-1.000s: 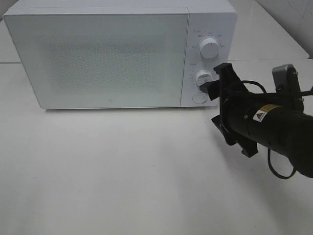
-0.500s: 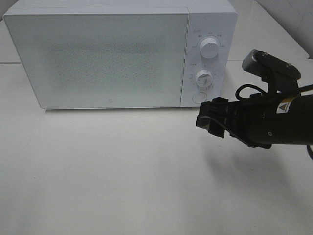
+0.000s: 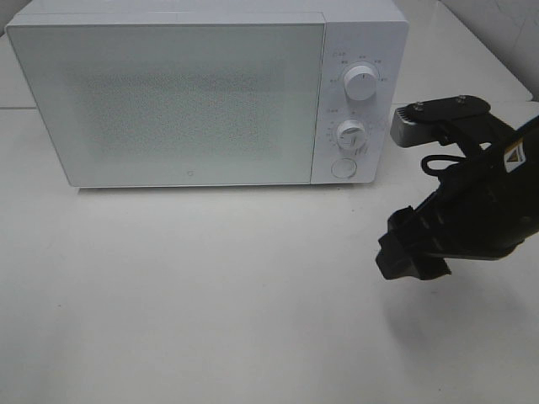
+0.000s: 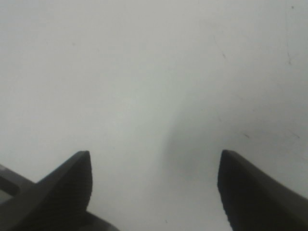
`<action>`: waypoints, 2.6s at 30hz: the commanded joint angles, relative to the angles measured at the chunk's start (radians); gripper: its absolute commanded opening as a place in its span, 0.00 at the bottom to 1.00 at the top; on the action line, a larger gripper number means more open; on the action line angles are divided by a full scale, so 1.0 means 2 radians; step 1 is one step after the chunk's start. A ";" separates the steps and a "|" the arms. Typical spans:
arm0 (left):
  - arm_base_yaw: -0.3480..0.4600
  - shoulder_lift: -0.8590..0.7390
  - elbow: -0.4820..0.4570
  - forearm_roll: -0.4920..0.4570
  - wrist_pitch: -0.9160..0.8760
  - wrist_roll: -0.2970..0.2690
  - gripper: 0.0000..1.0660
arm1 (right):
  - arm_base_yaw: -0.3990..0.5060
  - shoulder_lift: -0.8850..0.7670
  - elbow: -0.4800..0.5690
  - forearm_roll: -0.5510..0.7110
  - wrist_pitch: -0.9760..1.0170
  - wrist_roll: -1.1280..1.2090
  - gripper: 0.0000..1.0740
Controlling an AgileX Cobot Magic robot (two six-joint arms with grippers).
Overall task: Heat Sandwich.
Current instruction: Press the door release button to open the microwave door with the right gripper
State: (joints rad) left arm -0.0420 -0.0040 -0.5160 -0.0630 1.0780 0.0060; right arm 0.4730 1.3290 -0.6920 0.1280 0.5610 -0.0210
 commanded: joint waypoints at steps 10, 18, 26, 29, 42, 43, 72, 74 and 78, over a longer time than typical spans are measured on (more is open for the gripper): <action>0.001 -0.009 0.001 0.001 -0.005 -0.003 0.92 | -0.003 -0.096 -0.018 -0.023 0.176 -0.005 0.67; 0.001 -0.009 0.001 0.001 -0.005 -0.003 0.92 | -0.003 -0.226 -0.018 -0.021 0.249 -0.005 0.67; 0.001 -0.009 0.001 0.001 -0.005 -0.003 0.92 | -0.003 -0.415 -0.006 -0.025 0.274 -0.005 0.67; 0.001 -0.009 0.001 0.001 -0.005 -0.003 0.92 | -0.020 -0.467 0.012 -0.025 0.283 -0.005 0.67; 0.001 -0.009 0.001 0.001 -0.005 -0.003 0.92 | -0.154 -0.623 0.077 -0.025 0.265 -0.004 0.67; 0.001 -0.009 0.001 0.001 -0.005 -0.003 0.92 | -0.169 -0.637 0.079 -0.024 0.256 -0.004 0.67; 0.001 -0.004 0.001 0.001 -0.005 -0.003 0.92 | -0.235 -0.679 0.098 -0.015 0.217 -0.004 0.67; 0.001 -0.004 0.001 0.001 -0.005 -0.003 0.92 | -0.235 -0.675 0.093 -0.006 0.209 -0.004 0.67; 0.001 -0.004 0.001 0.001 -0.005 -0.003 0.92 | -0.235 -0.652 0.085 -0.007 0.180 -0.004 0.67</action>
State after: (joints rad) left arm -0.0420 -0.0040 -0.5160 -0.0630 1.0780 0.0060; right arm 0.0100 0.0070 -0.5100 0.1080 0.9590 -0.0220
